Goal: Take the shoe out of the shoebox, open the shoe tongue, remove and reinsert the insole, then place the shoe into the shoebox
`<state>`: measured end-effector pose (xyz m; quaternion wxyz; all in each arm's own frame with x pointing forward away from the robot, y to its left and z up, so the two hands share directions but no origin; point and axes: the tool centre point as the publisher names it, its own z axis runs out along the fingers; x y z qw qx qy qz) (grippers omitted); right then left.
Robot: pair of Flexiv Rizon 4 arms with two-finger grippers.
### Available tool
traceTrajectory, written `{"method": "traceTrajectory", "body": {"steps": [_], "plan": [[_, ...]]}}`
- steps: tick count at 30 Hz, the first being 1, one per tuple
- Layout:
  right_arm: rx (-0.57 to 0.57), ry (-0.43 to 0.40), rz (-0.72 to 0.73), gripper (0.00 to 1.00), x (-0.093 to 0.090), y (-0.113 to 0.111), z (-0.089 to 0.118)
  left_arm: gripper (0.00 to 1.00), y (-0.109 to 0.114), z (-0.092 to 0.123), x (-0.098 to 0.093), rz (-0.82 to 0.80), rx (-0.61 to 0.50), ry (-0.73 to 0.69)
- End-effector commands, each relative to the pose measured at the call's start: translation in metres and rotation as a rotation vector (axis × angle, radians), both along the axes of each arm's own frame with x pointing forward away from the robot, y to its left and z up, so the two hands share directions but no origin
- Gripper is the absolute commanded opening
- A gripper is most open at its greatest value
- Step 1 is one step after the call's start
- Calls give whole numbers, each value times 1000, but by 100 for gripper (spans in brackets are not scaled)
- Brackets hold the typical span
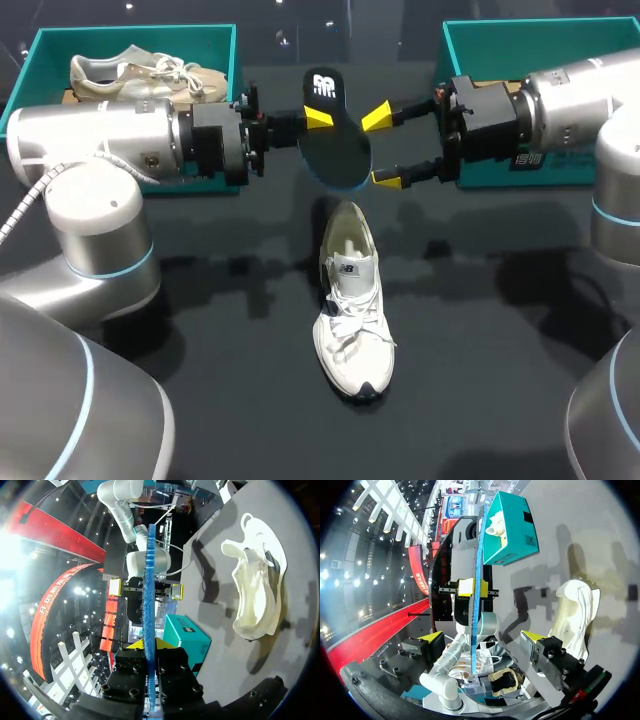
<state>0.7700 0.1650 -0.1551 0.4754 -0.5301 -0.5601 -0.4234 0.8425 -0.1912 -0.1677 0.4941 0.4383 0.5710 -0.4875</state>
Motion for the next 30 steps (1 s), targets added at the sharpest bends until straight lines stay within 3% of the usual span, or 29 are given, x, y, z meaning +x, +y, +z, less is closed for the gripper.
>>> {"method": "traceTrajectory", "body": {"steps": [1, 6, 14, 24, 30], "plan": [[-1, -6, 28, 100, 10, 10, -2, 0, -5, -2, 0, 5, -7, -12], [3, -14, 42, 89, 14, 15, -2, 0, -6, -3, -1, 15, -20, -27], [14, -12, 33, 61, 17, 20, -5, 0, -8, -3, -3, 40, -33, -56], [20, -3, 33, 42, 18, 25, -8, 0, -11, -2, -4, 55, -27, -82], [24, -4, 28, 35, 16, 26, -11, 0, -11, -2, -2, 48, -12, -86]]}}
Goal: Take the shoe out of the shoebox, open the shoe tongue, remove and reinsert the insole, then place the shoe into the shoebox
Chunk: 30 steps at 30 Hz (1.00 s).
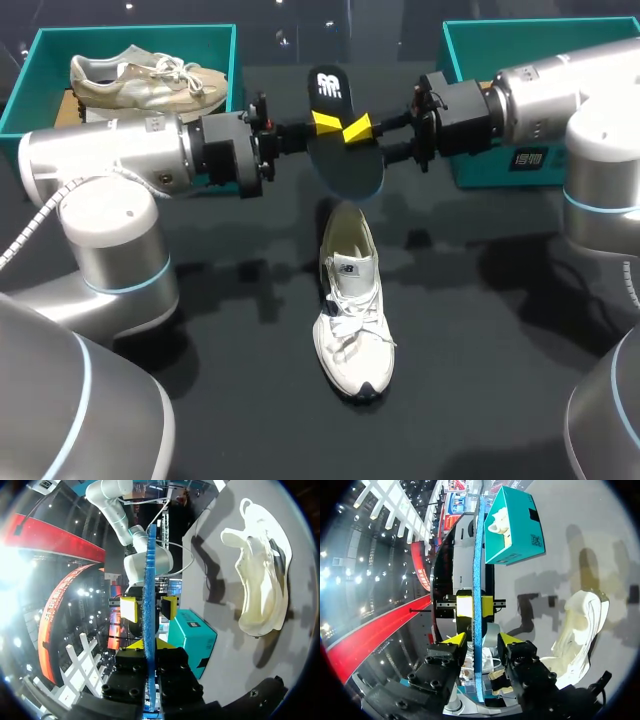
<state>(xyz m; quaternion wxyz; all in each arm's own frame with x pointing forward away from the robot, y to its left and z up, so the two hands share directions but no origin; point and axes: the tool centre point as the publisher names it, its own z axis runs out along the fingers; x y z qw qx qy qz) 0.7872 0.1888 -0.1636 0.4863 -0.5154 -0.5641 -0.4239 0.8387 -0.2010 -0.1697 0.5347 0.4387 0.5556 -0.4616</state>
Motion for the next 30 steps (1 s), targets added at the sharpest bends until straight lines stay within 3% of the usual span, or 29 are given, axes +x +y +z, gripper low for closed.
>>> {"method": "traceTrajectory", "body": {"steps": [1, 15, 17, 19, 28, 29, 30], "plan": [[4, 1, -3, 35, -1, 2, -3, 0, -2, -1, 1, -4, 10, -2], [25, -5, -3, 22, -4, 4, -6, 0, -5, -5, 4, -12, 26, 0], [29, -8, -1, 15, -4, 5, -6, 0, -5, -6, 4, -12, 28, 1], [33, -12, -1, 0, -3, 5, -6, 0, -6, -6, 4, -11, 30, -1], [47, -34, 1, 0, -3, 7, -6, 0, -6, -9, 4, -1, 51, 20], [46, -40, -2, 0, -3, 6, -6, 29, -6, -10, 4, 1, 57, 31], [48, -48, -6, 0, -3, 5, -6, 82, -4, -9, 4, 2, 69, 42]]}}
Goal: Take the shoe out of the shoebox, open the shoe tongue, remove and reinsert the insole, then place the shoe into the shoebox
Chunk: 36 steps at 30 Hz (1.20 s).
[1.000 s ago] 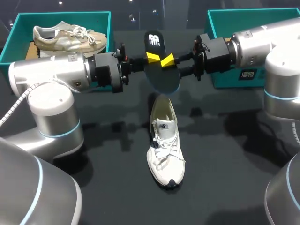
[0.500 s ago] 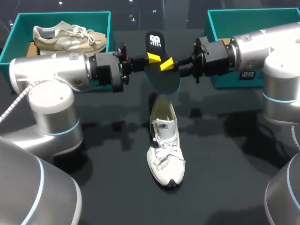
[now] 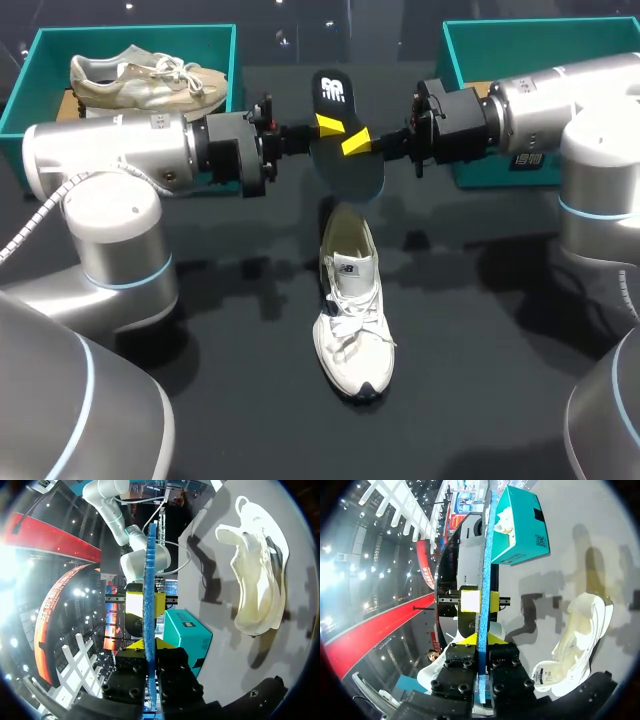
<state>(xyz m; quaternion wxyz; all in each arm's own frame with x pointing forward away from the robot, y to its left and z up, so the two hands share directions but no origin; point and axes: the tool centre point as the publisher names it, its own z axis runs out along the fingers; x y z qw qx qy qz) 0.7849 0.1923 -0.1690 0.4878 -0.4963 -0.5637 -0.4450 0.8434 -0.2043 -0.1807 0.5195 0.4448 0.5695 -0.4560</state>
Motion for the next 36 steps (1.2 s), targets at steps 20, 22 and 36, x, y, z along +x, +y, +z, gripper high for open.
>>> {"method": "traceTrajectory", "body": {"steps": [20, 22, 36], "plan": [[10, -178, -42, 0, 3, -28, -12, 100, 59, -6, -22, 50, 291, 330], [10, -178, -42, 0, 3, -28, -12, 100, 59, -6, -22, 50, 291, 330], [-97, -380, -15, 0, 7, -29, -6, 100, 79, -21, -26, 278, 578, 823]]}}
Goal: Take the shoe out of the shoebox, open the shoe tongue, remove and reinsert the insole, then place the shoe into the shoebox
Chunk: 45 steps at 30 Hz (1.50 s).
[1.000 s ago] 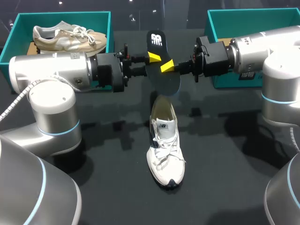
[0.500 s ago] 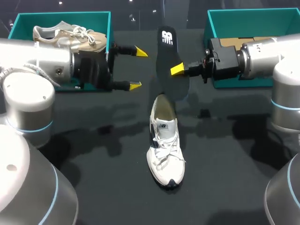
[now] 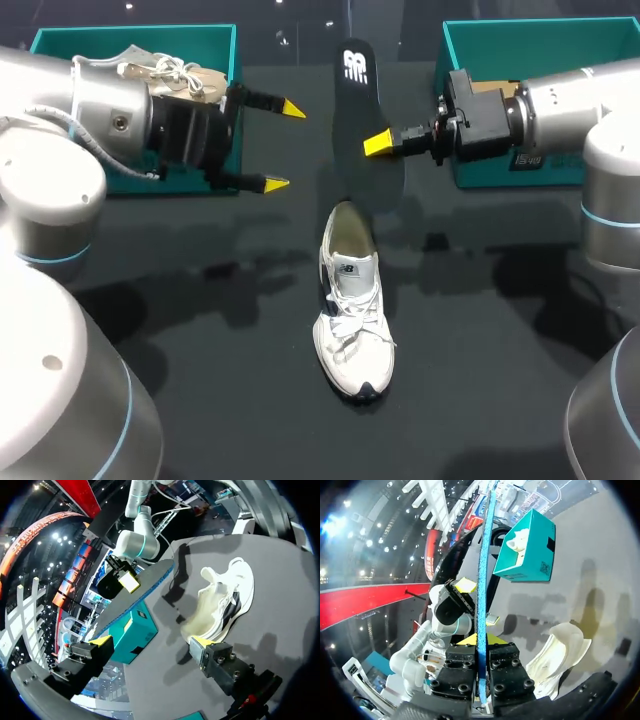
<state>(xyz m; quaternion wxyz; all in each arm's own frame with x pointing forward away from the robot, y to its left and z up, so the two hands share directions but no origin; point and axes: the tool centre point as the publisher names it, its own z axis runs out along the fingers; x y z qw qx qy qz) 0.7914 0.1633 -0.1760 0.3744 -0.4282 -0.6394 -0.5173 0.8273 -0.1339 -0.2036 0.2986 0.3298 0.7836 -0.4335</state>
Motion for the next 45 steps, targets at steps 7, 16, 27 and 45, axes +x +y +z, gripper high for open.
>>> {"method": "traceTrajectory", "body": {"steps": [7, 16, 27, 45], "plan": [[-94, -51, -17, 0, 2, 0, -6, 100, 12, 0, -14, 143, 363, 208], [-94, -51, -17, 0, 2, 0, -6, 100, 12, 0, -14, 143, 363, 208], [-41, -149, -30, 0, 6, -11, -36, 100, 8, -44, -30, 310, 499, 404], [-31, -221, -28, 0, 5, -12, -54, 100, 10, -70, -53, 487, 614, 425]]}}
